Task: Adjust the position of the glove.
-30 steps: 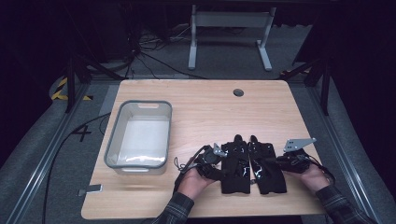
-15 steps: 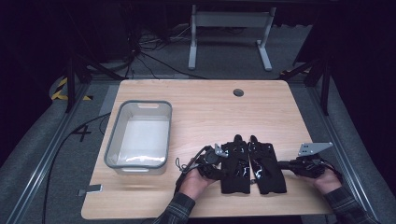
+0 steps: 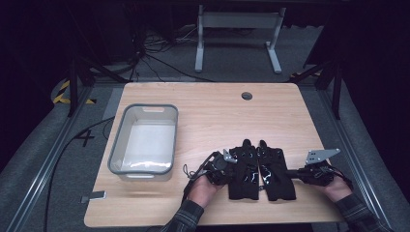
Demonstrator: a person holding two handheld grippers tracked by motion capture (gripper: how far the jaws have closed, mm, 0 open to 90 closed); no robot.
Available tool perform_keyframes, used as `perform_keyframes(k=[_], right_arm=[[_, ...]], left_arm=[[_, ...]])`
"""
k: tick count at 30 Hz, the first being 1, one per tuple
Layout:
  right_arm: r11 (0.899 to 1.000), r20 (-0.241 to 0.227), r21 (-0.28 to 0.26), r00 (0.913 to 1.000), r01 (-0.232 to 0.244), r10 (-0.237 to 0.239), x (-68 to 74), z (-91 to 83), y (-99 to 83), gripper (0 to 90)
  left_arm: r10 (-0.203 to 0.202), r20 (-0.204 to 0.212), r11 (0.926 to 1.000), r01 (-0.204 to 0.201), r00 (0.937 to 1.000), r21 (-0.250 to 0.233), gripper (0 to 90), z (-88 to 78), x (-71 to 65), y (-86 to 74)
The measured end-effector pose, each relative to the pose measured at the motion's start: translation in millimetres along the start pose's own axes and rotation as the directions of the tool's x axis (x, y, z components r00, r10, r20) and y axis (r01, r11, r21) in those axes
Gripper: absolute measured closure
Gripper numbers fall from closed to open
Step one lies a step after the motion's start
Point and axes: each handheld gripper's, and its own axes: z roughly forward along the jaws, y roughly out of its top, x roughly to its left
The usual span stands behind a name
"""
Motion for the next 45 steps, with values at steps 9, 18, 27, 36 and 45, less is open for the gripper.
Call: perform_keyframes(k=[9, 18, 27, 36, 45], right_arm=[[1.0, -0.003, -0.001, 1.0, 0.009, -0.009, 0.7, 0.7, 0.3, 89.9], [1.0, -0.017, 0.001, 0.9998, 0.013, -0.013, 3.6, 3.5, 2.7, 89.9], [1.0, -0.026, 0.001, 0.9994, 0.022, -0.022, 5.6, 6.6, 5.7, 89.9], [1.0, -0.03, 0.0, 0.9992, 0.028, -0.028, 6.4, 9.2, 8.0, 90.0], [0.999, -0.039, -0.003, 0.9984, 0.04, -0.04, 9.4, 19.0, 17.5, 90.0]], left_arm=[[-0.036, 0.038, 0.998, 0.038, 0.9986, -0.051, 87.8, -11.6, 1.2, 3.9], [-0.055, 0.12, 0.9837, 0.074, 0.9912, -0.164, 87.8, -28.4, 2.6, 10.9], [-0.04, 0.156, 0.9627, 0.08, 0.987, -0.258, 88.2, -40.1, 0.1, 22.1], [-0.033, 0.159, 0.9505, 0.08, 0.9867, -0.3, 88.3, -42.0, -0.5, 33.3], [-0.026, 0.173, 0.9428, 0.082, 0.9846, -0.323, 88.3, -45.3, -1.8, 37.8]])
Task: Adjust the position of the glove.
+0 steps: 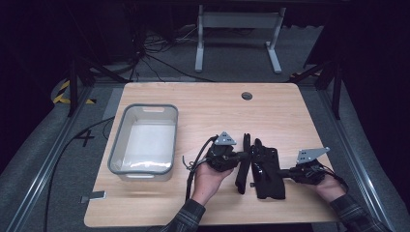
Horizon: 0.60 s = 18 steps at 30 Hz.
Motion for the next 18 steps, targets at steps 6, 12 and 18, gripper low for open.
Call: perform_keyframes(k=[6, 12, 18], right_arm=[[1.0, -0.001, -0.001, 0.9998, 0.017, -0.017, 2.5, 10.2, 10.1, 90.0], [0.999, -0.004, -0.001, 0.9993, 0.038, -0.038, 6.6, 18.2, 17.8, 90.0], [1.0, -0.022, -0.008, 0.9994, 0.028, -0.028, 6.1, 20.8, 19.3, 90.0]], left_arm=[[0.011, 0.014, 0.9999, -0.011, 0.9999, -0.002, 88.4, 2.7, -2.3, 2.9], [0.03, 0.028, 0.9995, -0.03, 0.9992, 0.01, 88.4, 10.9, -5.3, 6.6], [0.047, 0.042, 0.9985, -0.048, 0.998, 0.025, 88.3, 22.5, -7.1, 10.2]])
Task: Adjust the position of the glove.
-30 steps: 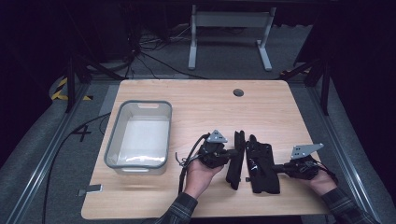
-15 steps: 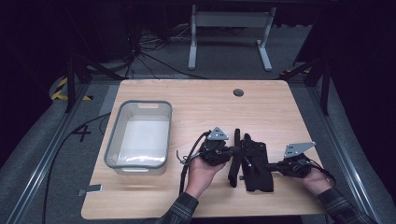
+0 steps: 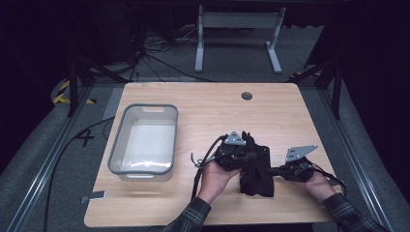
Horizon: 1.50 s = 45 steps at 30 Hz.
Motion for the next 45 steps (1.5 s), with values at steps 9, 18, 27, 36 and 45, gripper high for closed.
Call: perform_keyframes(k=[9, 18, 27, 36, 45], right_arm=[[1.0, -0.004, -0.012, 1.0, -0.004, 0.004, 1.2, 2.3, 0.4, 90.0], [1.0, 0.0, -0.025, 1.0, 0.005, -0.005, 3.4, 3.3, -0.6, 90.0], [0.999, 0.05, -0.041, 0.9988, 0.001, 0.001, -1.7, -8.9, -2.2, 89.6], [0.996, 0.179, -0.081, 0.9819, -0.049, 0.063, -20.6, -34.6, -17.1, 64.4], [0.987, 0.255, -0.071, 0.9543, -0.142, 0.155, -44.3, -42.4, -36.0, 30.1]], left_arm=[[0.018, 0.025, 0.9993, -0.018, 0.9995, 0.033, 88.3, 20.9, -2.4, 3.1], [0.025, 0.062, 0.9961, -0.031, 0.9977, 0.083, 88.2, 49.4, -5.6, -0.6], [0.028, 0.114, 0.9981, -0.034, 0.9931, 0.051, 89.1, 52.8, -6.2, -2.0], [0.033, 0.086, 0.9978, -0.038, 0.9958, 0.055, 89.7, 42.6, -1.8, -2.8], [0.068, 0.075, 0.9872, -0.077, 0.9949, 0.139, 89.8, 60.7, -8.6, -10.3]])
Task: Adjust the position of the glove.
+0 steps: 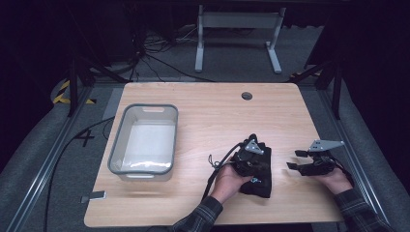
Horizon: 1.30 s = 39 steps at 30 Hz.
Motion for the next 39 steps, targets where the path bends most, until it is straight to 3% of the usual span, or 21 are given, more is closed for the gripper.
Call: perform_keyframes(k=[4, 6, 8, 10, 15, 24, 39], right_arm=[[1.0, 0.02, 0.009, 0.9998, 0.0, 0.0, -2.9, 2.8, -2.6, 24.3], [1.0, 0.034, 0.012, 0.9994, 0.009, -0.009, -3.3, 5.6, -4.2, 18.9], [1.0, 0.035, 0.019, 0.9993, 0.008, -0.009, -3.2, 6.4, -4.5, 18.1], [1.0, 0.037, 0.014, 0.9992, 0.016, -0.017, -3.5, 7.8, -5.6, 16.4], [1.0, 0.034, 0.0, 0.9993, 0.014, -0.014, -4.1, 8.7, -6.8, 15.6], [1.0, 0.035, -0.005, 0.9994, 0.008, -0.008, -1.8, 9.9, -6.8, 15.3], [1.0, 0.031, -0.017, 0.9995, 0.011, -0.011, 0.1, 12.6, -6.8, 12.3]], left_arm=[[0.01, -0.003, 0.9996, -0.01, 0.9999, 0.027, 89.8, 7.9, -4.0, -0.7], [0.019, 0.002, 0.9978, -0.019, 0.9998, 0.064, 89.7, 16.5, -5.5, -2.7], [0.023, -0.001, 0.9971, -0.023, 0.9997, 0.072, 89.7, 20.3, -5.5, -4.2], [0.015, 0.0, 0.9935, -0.015, 0.9999, 0.113, 89.7, 25.7, -5.6, -6.4], [0.017, -0.001, 0.9905, -0.017, 0.9998, 0.136, 89.8, 28.2, -4.9, -7.1], [0.027, 0.002, 0.9815, -0.026, 0.9996, 0.19, 89.9, 19.5, -2.6, -8.7], [0.014, -0.059, 0.9693, 0.001, 0.9981, 0.246, 89.8, -12.7, 4.4, -23.0]])
